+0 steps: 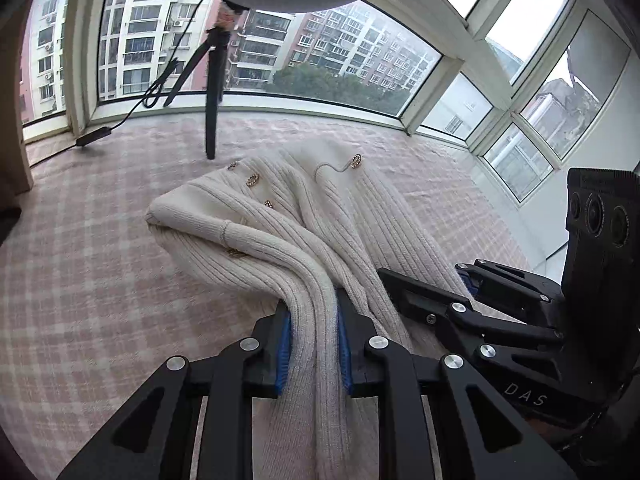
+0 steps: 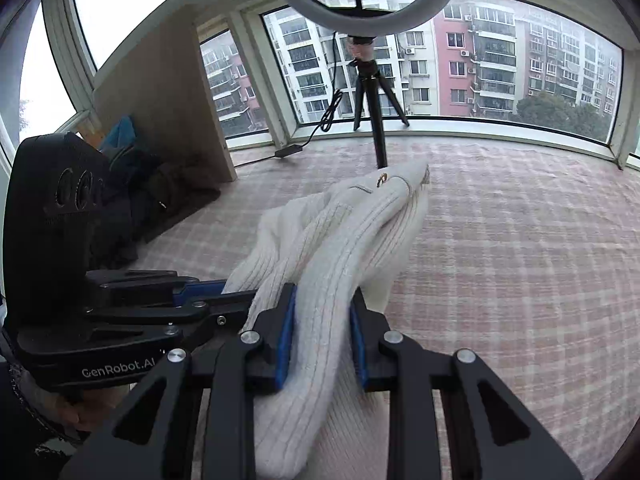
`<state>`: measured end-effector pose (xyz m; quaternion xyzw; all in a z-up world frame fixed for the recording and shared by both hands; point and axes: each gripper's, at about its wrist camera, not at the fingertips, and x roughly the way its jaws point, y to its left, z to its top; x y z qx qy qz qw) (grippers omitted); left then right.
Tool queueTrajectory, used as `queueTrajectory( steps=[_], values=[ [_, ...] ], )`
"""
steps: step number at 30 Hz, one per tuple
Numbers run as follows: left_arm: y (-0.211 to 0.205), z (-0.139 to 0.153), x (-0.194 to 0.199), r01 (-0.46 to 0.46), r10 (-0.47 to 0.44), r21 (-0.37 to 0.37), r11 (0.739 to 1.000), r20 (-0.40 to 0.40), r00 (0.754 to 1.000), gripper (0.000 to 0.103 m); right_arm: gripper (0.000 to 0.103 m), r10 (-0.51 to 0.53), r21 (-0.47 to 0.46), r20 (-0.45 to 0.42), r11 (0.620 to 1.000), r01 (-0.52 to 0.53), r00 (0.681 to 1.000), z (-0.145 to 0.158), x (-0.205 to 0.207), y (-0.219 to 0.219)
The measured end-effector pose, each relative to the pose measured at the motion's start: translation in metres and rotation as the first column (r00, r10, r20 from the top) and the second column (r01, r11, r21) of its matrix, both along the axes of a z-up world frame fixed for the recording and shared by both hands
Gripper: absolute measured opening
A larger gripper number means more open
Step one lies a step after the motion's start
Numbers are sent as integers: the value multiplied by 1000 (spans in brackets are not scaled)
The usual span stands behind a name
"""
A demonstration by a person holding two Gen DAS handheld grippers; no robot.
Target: Fold clothes
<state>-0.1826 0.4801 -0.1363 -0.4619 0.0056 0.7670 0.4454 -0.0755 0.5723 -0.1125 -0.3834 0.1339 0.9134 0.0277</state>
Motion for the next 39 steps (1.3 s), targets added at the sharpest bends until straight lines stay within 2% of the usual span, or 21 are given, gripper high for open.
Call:
queueTrajectory(
  steps=[4, 5, 7, 8, 9, 10, 11, 13, 16, 19, 21, 24, 27, 28, 29, 30, 32, 34, 36, 38, 39],
  values=[
    [63, 2, 20, 70, -69, 25, 997, -48, 996, 19, 24, -54, 74, -1, 996, 54, 999, 21, 29, 53],
    [79, -10, 24, 87, -87, -8, 996, -49, 995, 22, 24, -61, 93, 19, 994, 59, 998, 19, 36, 69],
    [100, -53, 22, 102, -95, -144, 984, 51, 994, 24, 30, -102, 110, 115, 990, 89, 988, -3, 49, 108],
    [98, -72, 21, 101, -80, -177, 979, 119, 990, 15, 30, -141, 115, 185, 986, 121, 973, -19, 57, 131],
    [89, -83, 21, 91, -63, -176, 980, 159, 985, 10, 30, -215, 125, 255, 974, 188, 943, -36, 70, 154],
    [79, -89, 23, 79, -48, -168, 982, 185, 982, 10, 30, -283, 117, 273, 958, 260, 920, -44, 89, 172],
    [71, -90, 26, 79, -49, -159, 984, 188, 981, 11, 30, -336, 96, 274, 942, 322, 901, -50, 108, 189],
    [59, -83, 33, 84, -60, -137, 987, 170, 984, 11, 34, -371, -25, 206, 923, 384, 906, -52, 148, 208],
    [62, -74, 36, 102, -83, -122, 987, 151, 985, 18, 36, -415, -84, 202, 895, 438, 887, -66, 175, 213],
    [72, -83, 34, 95, -66, -175, 980, 164, 984, 24, 37, -413, -158, 263, 873, 461, 872, -95, 181, 212],
    [75, -93, 32, 83, -44, -200, 976, 195, 980, 35, 37, -399, -230, 273, 857, 462, 876, -110, 181, 211],
    [78, -104, 33, 80, -30, -226, 971, 219, 975, 42, 43, -372, -277, 262, 855, 439, 890, -114, 176, 203],
    [82, -111, 35, 111, -58, -190, 976, 262, 963, 41, 46, -322, -304, 266, 866, 396, 909, -118, 166, 195],
    [84, -111, 38, 127, -77, -182, 975, 257, 963, 37, 46, -306, -303, 268, 873, 381, 914, -119, 162, 192],
    [85, -111, 41, 145, -98, -176, 974, 250, 963, 24, 46, -298, -280, 267, 886, 370, 916, -120, 157, 189],
    [85, -108, 41, 151, -108, -146, 978, 271, 957, 22, 46, -285, -266, 269, 896, 355, 920, -119, 154, 187],
    [80, -103, 40, 148, -118, -63, 987, 339, 933, 19, 39, -258, -240, 273, 915, 325, 927, -116, 146, 183],
    [76, -97, 38, 138, -134, 21, 990, 403, 905, 18, 25, -231, -215, 278, 931, 295, 933, -113, 140, 180],
    [71, -91, 36, 121, -155, 103, 987, 464, 872, 18, 22, -202, -200, 286, 944, 264, 937, -97, 137, 182],
    [67, -85, 34, 97, -181, 184, 978, 520, 835, 19, 22, -192, -127, 274, 964, 234, 942, -72, 138, 184],
    [67, -89, 35, 115, -198, 186, 976, 528, 826, 20, 22, -193, -107, 266, 968, 228, 945, -62, 139, 186]
  ],
)
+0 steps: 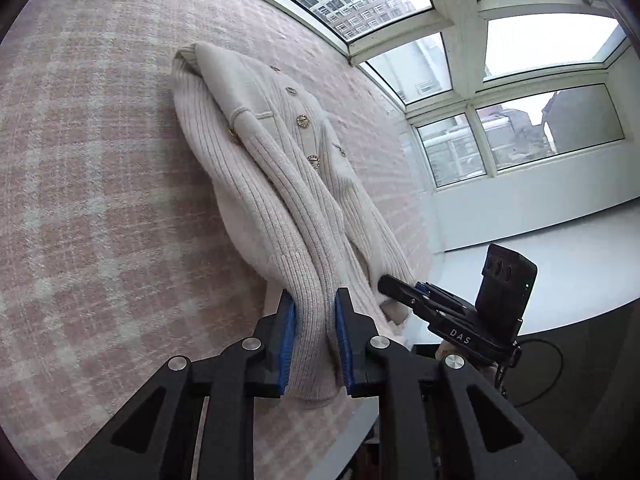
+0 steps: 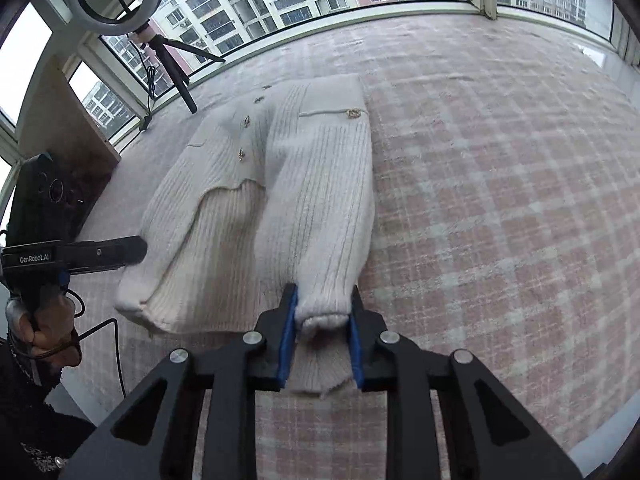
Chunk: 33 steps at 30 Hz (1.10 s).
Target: Fold clothes
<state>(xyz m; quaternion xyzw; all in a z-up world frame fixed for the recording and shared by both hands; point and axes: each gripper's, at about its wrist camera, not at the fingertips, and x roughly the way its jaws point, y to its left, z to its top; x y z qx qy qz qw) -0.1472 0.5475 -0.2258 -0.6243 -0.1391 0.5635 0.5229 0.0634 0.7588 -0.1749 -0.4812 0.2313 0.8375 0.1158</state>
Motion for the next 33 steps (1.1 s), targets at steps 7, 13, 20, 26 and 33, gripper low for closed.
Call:
queueTrajectory(
  steps=[7, 13, 20, 26, 33],
  values=[
    [-15, -4, 16, 38, -96, -257, 966, -213, 972, 21, 29, -106, 150, 207, 986, 76, 973, -21, 24, 27],
    [32, 54, 18, 51, -141, -185, 981, -516, 845, 21, 29, -132, 120, -17, 984, 133, 991, 7, 25, 26],
    [53, 9, 45, 201, -344, -298, 933, -575, 743, 21, 32, -102, 124, 43, 988, 96, 994, -34, -22, 26],
    [56, 34, 57, 234, -314, -212, 949, -556, 770, 28, 34, -141, 108, -146, 982, 157, 979, 16, -40, 32],
    [3, 31, 57, 204, -292, -237, 950, -446, 846, 26, 40, -126, 114, 24, 986, 122, 992, -30, -73, 23]
  ],
)
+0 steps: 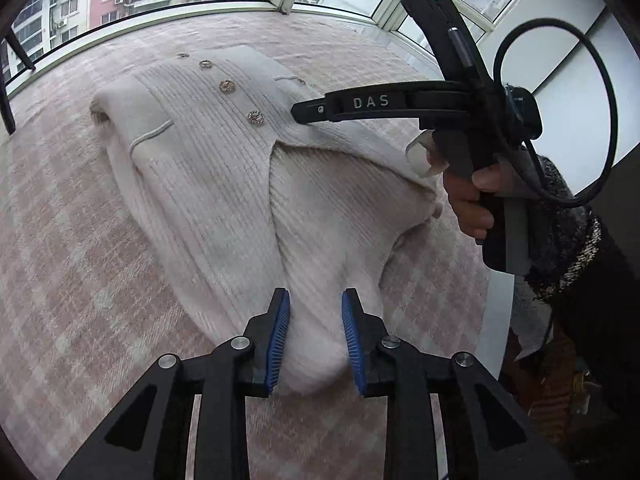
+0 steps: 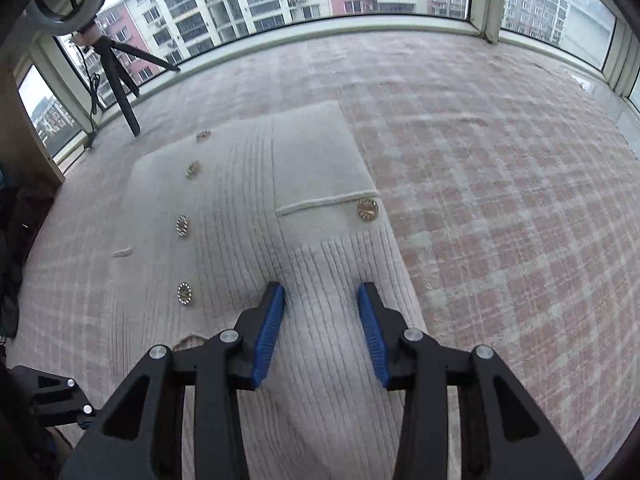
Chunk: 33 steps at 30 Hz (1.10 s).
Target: Fold clothes
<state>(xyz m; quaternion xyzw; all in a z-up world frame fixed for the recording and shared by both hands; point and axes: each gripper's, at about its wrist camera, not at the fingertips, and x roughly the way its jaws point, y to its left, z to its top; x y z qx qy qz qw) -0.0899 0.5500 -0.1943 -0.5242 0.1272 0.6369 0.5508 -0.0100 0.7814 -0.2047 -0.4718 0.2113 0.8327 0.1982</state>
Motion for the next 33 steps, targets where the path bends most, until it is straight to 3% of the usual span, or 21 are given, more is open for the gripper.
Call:
queueTrajectory(
  steps=[1, 3, 5, 7, 10, 13, 15, 19, 22, 24, 26, 29, 33],
  values=[
    [-20, 13, -4, -30, 29, 27, 999, 10, 1000, 29, 41, -16, 3, 0, 1000, 16, 1000, 2, 6, -1],
    [-66, 35, -9, -128, 130, 38, 991, -56, 990, 49, 41, -45, 10, -8, 999, 45, 999, 9, 18, -5],
    [-113, 54, -15, -238, 241, 36, 971, -145, 960, 55, 42, -42, 19, -83, 999, 44, 996, 29, 33, -24],
    [-161, 65, -19, -363, 356, 15, 932, -237, 904, 59, 63, -35, 32, -161, 999, 41, 986, 48, 46, -46],
    [-228, 73, -21, -553, 523, -5, 833, -319, 791, 70, 74, 18, 93, -309, 996, 11, 951, 70, 53, -102],
    [-299, 84, -18, -721, 671, 24, 693, -388, 632, 76, 79, 154, 102, -309, 987, -128, 938, 78, 23, -164],
    [-334, 84, -17, -801, 733, 13, 598, -412, 541, 76, 79, 231, 103, -296, 972, -209, 927, 81, 7, -200],
    [-385, 86, -14, -862, 777, -30, 505, -418, 470, 76, 79, 329, 118, -275, 944, -308, 903, 86, -7, -268],
    [-419, 92, -8, -901, 825, 8, 434, -406, 394, 77, 79, 401, 127, -258, 916, -381, 879, 89, -18, -318],
    [-440, 93, -5, -913, 850, 28, 408, -375, 369, 77, 79, 448, 132, -247, 894, -428, 859, 91, -25, -351],
    [-459, 92, -6, -911, 858, 25, 411, -349, 377, 77, 79, 493, 137, -235, 870, -474, 837, 93, -32, -385],
    [-480, 96, -10, -894, 842, 20, 447, -347, 413, 77, 79, 551, 143, -219, 835, -532, 805, 97, -41, -433],
    [-511, 108, -14, -867, 819, 42, 497, -352, 453, 77, 79, 495, 146, -224, 869, -473, 840, 104, -33, -465]
  ],
)
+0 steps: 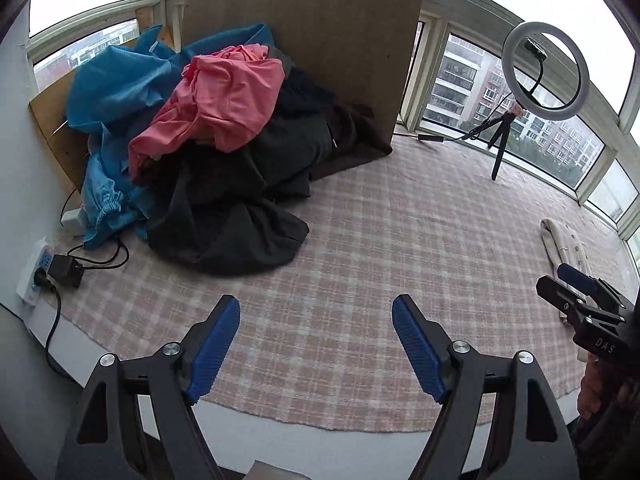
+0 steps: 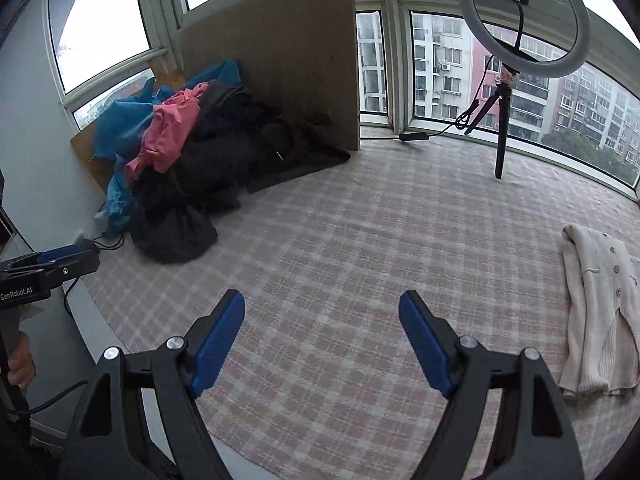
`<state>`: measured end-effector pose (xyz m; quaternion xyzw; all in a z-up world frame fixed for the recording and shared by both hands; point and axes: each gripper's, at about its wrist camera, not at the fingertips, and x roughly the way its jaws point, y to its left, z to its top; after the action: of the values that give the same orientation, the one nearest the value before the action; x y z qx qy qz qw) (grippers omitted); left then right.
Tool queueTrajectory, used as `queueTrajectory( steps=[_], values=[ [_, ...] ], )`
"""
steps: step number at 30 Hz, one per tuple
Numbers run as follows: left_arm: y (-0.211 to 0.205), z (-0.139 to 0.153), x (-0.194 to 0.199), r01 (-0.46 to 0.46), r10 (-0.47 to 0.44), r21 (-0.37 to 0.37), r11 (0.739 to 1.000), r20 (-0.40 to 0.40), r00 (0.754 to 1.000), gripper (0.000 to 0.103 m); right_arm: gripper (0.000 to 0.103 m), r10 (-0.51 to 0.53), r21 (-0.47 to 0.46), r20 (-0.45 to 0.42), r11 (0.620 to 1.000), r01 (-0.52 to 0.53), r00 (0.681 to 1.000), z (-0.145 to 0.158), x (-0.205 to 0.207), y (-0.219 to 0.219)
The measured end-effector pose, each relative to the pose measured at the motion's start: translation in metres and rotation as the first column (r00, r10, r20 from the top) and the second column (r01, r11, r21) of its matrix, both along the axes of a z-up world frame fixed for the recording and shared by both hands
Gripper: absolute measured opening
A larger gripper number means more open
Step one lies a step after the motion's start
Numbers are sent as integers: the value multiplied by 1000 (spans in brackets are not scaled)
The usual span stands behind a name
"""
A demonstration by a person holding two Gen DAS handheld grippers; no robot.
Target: Fold clothes
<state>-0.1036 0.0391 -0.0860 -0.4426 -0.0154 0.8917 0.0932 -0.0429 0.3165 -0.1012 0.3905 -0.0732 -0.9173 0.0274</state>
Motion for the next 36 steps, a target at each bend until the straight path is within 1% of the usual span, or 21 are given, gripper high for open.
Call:
queueTrajectory(
  steps=[3, 6, 10, 13, 16, 19, 22, 25, 27, 30, 33, 36],
  values=[
    [-18, 4, -4, 38, -37, 13, 999, -7, 999, 77, 79, -51, 0, -5, 999, 51, 999, 5, 6, -24],
    [-31, 5, -6, 79, -79, 5, 997, -17, 997, 77, 79, -102, 0, -9, 995, 102, 995, 10, 13, -47],
    [-36, 7, -4, 155, -154, 8, 988, -27, 988, 77, 79, -175, 2, -19, 984, 175, 984, 14, 26, -69],
    [-34, 8, -1, 220, -220, 16, 975, -35, 975, 77, 79, -241, 10, -30, 970, 241, 970, 17, 40, -76],
    [-31, 10, 3, 285, -284, 23, 958, -45, 958, 77, 79, -328, 30, -49, 944, 330, 943, 23, 57, -80],
    [-13, 11, 7, 374, -373, 39, 927, -36, 927, 77, 79, -422, 58, -70, 903, 426, 904, 31, 78, -81],
    [10, 14, 14, 465, -464, 66, 883, -35, 885, 77, 79, -501, 80, -89, 858, 508, 861, 37, 100, -80],
    [33, 19, 25, 542, -540, 53, 839, -50, 840, 77, 79, -567, 83, -107, 813, 576, 817, 42, 123, -77],
    [47, 24, 33, 583, -580, 41, 812, -62, 812, 77, 79, -599, 75, -113, 791, 608, 793, 43, 136, -74],
    [62, 31, 42, 635, -631, 41, 772, -74, 772, 77, 79, -634, 70, -128, 761, 645, 762, 47, 153, -72],
    [70, 33, 49, 666, -662, 55, 744, -68, 746, 77, 79, -659, 70, -147, 737, 673, 737, 51, 166, -69],
    [77, 35, 55, 693, -690, 71, 718, -59, 721, 77, 79, -674, 71, -156, 722, 688, 722, 53, 174, -68]
  ],
)
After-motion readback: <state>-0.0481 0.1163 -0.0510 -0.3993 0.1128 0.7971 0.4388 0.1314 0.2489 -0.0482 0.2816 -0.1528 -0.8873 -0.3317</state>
